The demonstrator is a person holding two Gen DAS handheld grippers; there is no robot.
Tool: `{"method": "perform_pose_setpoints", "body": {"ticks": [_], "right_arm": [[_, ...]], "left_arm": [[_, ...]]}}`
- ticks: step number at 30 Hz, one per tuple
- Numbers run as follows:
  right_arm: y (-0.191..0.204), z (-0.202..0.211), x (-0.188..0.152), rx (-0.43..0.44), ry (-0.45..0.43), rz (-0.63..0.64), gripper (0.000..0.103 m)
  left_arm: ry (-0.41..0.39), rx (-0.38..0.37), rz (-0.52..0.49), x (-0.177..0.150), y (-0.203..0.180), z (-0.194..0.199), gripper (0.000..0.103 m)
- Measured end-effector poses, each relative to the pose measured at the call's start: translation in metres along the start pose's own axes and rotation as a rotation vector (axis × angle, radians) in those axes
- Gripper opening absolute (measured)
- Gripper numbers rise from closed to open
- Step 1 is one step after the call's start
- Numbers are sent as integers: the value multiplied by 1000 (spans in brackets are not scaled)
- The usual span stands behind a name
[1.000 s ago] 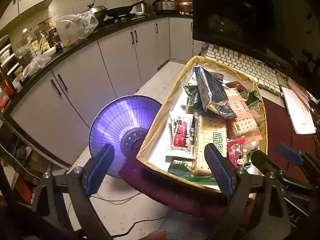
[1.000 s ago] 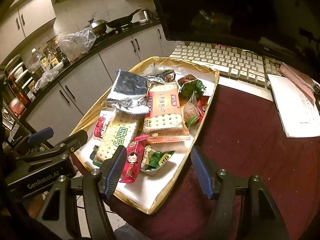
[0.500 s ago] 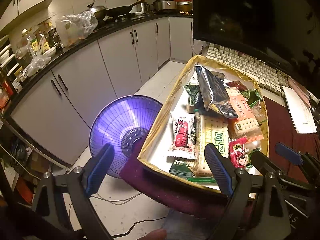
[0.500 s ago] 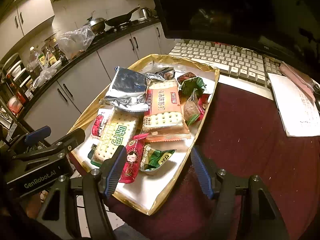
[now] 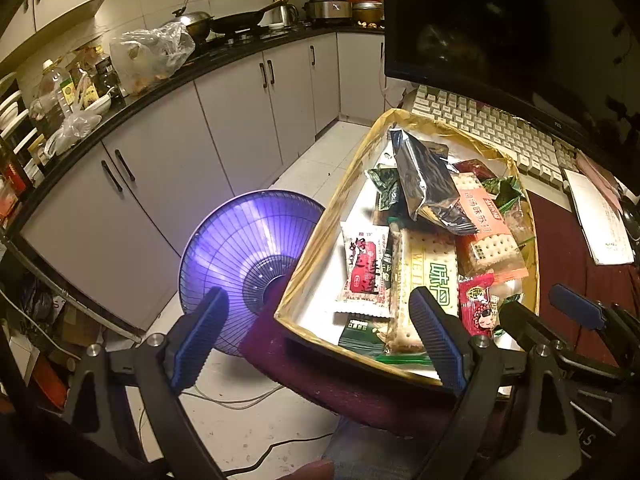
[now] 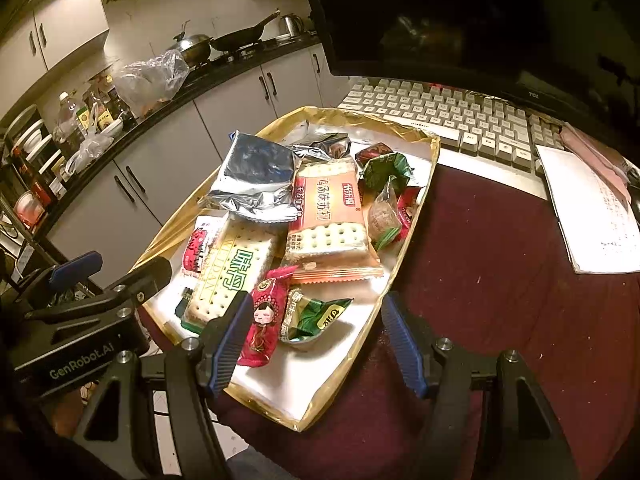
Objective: Organize snacks
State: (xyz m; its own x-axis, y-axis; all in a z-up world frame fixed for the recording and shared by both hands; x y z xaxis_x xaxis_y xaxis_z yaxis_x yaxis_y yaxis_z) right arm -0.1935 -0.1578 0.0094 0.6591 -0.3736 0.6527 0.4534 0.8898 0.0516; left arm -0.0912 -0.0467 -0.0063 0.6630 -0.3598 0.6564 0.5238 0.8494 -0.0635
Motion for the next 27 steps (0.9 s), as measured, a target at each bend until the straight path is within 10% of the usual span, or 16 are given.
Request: {"method": "perform_pose_setpoints", "body": {"ticks": [27], "right_arm": [[5,0,-2,-11,2,0,67]], "left_arm": [[10,-9,0,1,5,-5,91]]}}
Point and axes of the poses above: each gripper's, at about its wrist camera, not at the fingertips, and z roughly against the way its jaws point, y to its left, x to its top, the point moved 4 cm from there along -z, roughly the way its jaws point, and after that the axes turned 9 degrees about -x, right-handed, at the moved point
